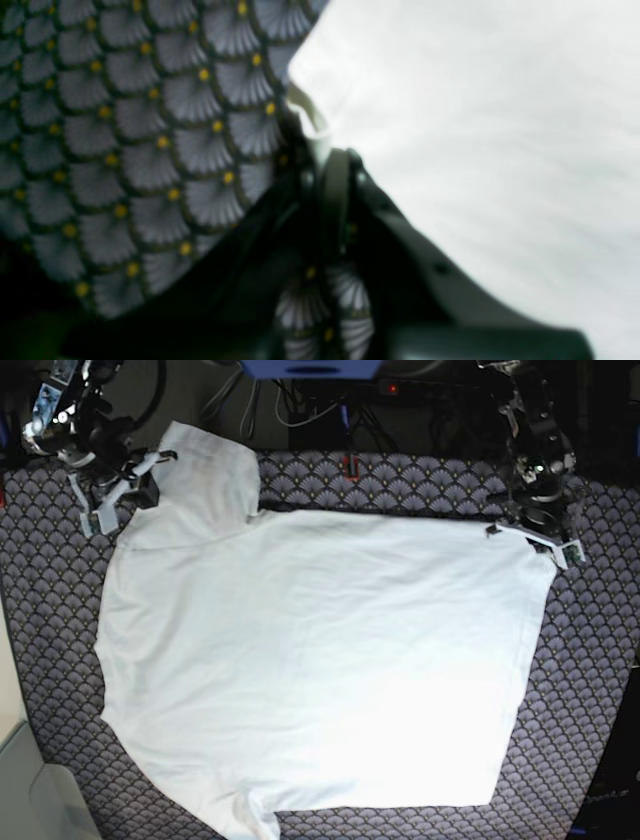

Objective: Fold the T-shirt properly
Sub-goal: 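Lift both held corners and pull the shirt toward the arm bases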

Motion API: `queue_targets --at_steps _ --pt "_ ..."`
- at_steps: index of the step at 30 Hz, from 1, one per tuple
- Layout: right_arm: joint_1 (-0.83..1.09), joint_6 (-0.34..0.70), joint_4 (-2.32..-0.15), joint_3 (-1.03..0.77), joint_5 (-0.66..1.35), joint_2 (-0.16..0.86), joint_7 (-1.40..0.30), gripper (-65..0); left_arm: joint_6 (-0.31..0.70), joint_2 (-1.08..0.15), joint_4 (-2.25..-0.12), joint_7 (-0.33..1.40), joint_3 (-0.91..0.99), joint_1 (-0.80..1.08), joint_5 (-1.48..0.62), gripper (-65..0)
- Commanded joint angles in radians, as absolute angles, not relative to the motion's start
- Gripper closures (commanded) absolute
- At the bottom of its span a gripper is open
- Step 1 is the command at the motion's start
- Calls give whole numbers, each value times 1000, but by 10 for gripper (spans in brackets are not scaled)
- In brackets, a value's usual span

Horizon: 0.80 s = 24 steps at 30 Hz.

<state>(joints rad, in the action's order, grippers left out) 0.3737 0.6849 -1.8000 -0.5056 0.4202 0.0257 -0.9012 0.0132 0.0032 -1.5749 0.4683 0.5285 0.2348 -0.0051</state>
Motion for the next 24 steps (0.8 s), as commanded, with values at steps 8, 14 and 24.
queue_targets --at_steps 8,14,24 --pt "343 698 -1894 -489 435 58 -885 0 5 22 -1732 484 532 226 1 -4" --pt "315 698 -1905 -458 435 73 -885 0 5 24 -1747 549 530 191 2 -4" --pt "220 698 -1903 -458 433 120 -885 0 5 22 -1744 576 529 162 5 -4"
